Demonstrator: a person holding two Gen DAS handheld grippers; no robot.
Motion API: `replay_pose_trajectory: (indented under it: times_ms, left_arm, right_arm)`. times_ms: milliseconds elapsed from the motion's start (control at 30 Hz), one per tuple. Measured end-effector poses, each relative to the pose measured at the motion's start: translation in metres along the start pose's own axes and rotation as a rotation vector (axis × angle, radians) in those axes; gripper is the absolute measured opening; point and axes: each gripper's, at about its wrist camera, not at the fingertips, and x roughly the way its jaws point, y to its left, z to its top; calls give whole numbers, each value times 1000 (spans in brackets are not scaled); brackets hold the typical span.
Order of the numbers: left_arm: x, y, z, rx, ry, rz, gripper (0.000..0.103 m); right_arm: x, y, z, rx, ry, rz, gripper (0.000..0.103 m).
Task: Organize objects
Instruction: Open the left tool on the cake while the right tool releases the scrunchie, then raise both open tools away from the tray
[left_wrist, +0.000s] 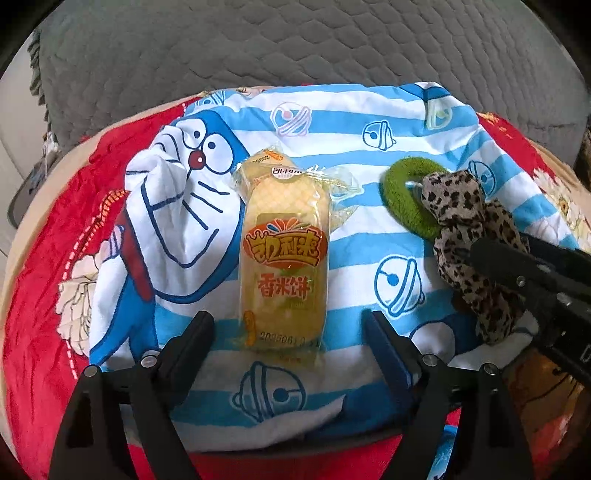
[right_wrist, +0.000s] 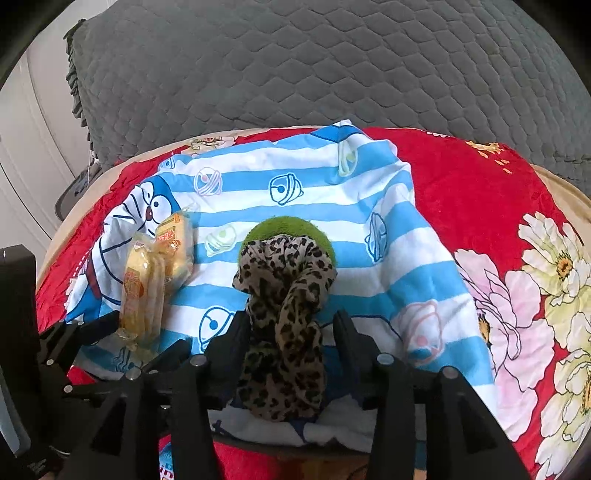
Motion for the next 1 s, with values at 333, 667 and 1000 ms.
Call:
replay_pose_trajectory:
  times_ms: [333,667,1000]
  left_arm:
    - [-23,7,-4,-41,-33,-44,85]
    - [-51,19,0,-90,-38,-67,85]
    - [-82,29,0,-140,-42,-76,85]
  right_arm:
    - [-19,4,-7,-13,-10,8,56]
    - [-46,6,-7,-7,-45,16,70]
    - [-79,9,-8,-3,-97,21,84]
